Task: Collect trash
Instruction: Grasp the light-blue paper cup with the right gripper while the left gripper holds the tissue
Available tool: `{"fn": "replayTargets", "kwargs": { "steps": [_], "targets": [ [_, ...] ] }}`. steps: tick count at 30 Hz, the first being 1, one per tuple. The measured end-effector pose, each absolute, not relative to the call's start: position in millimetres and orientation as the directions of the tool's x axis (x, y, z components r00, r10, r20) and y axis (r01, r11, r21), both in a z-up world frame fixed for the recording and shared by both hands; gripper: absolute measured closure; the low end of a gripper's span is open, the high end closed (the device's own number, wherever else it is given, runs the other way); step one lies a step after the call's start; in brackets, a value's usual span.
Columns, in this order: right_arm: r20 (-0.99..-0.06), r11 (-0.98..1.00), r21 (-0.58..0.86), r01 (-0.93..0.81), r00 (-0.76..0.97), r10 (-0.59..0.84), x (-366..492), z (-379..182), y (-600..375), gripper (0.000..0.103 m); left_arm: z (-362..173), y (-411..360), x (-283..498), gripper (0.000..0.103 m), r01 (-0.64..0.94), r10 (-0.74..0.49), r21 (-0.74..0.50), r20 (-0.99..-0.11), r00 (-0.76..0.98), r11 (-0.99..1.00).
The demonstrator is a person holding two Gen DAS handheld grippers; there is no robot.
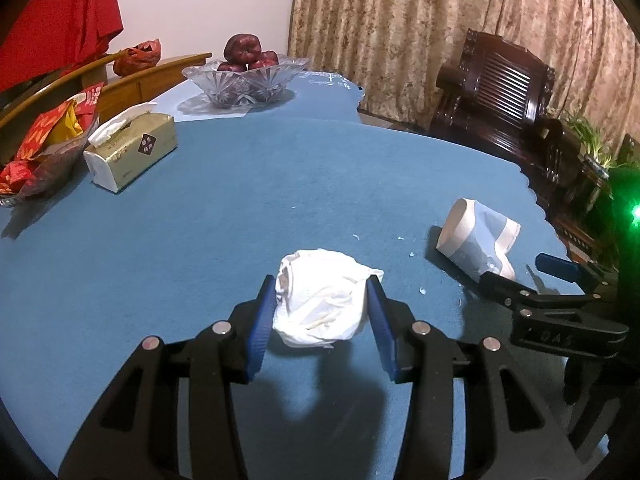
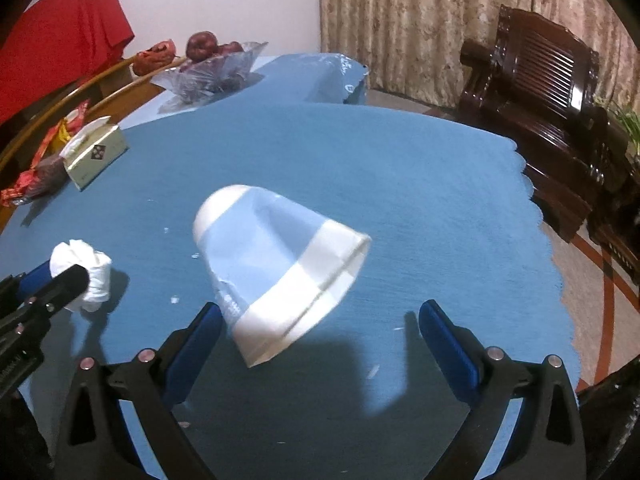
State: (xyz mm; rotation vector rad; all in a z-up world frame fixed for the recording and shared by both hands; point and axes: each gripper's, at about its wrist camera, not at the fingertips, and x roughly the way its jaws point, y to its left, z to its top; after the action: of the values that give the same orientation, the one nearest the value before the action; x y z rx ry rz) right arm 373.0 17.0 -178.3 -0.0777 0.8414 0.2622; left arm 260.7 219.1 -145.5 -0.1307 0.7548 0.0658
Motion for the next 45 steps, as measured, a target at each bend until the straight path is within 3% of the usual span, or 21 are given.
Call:
{"fn": "replayTargets", "kwargs": {
  "steps": [6, 15, 31, 34, 35, 38, 45],
  "targets": [
    [-0.747, 0.982, -0.009, -0.187, 0.654, 0.118, 378, -177, -15, 0.006, -150, 215, 261, 0.059, -0.099, 0.006, -0.094, -0.692, 0.722, 0.991],
    [-0.700, 0.959, 0.135, -0.248, 0.661, 0.270, 377, -159, 2, 0.006, -149, 217, 262, 0.059, -0.114, 0.022, -0.088, -0.688, 0.725, 0.990],
    [-0.741, 0.980, 0.140, -0.141, 0.641, 0.199, 419, -177, 36, 0.006, -145, 242, 267, 0.059, -0.167, 0.062, -0.089, -0.683, 0.728, 0.982],
    [-0.739, 0.970, 0.166, -0.175, 0.630, 0.240, 415, -180, 32, 0.017, -145, 240, 267, 0.059, -0.163, 0.061, -0.086, -0.682, 0.729, 0.983],
    [-0.735, 0.964, 0.176, -0.197, 0.625, 0.262, 414, -178, 32, 0.026, -145, 239, 266, 0.059, -0.160, 0.060, -0.084, -0.681, 0.730, 0.984],
    [-0.724, 0.954, 0.189, -0.231, 0.624, 0.294, 406, -173, 28, 0.031, -144, 238, 264, 0.059, -0.156, 0.057, -0.084, -0.682, 0.729, 0.984],
    [-0.717, 0.938, 0.207, -0.279, 0.609, 0.340, 379, -164, 12, 0.031, -140, 223, 258, 0.059, -0.134, 0.046, -0.077, -0.682, 0.730, 0.988]
  ]
}}
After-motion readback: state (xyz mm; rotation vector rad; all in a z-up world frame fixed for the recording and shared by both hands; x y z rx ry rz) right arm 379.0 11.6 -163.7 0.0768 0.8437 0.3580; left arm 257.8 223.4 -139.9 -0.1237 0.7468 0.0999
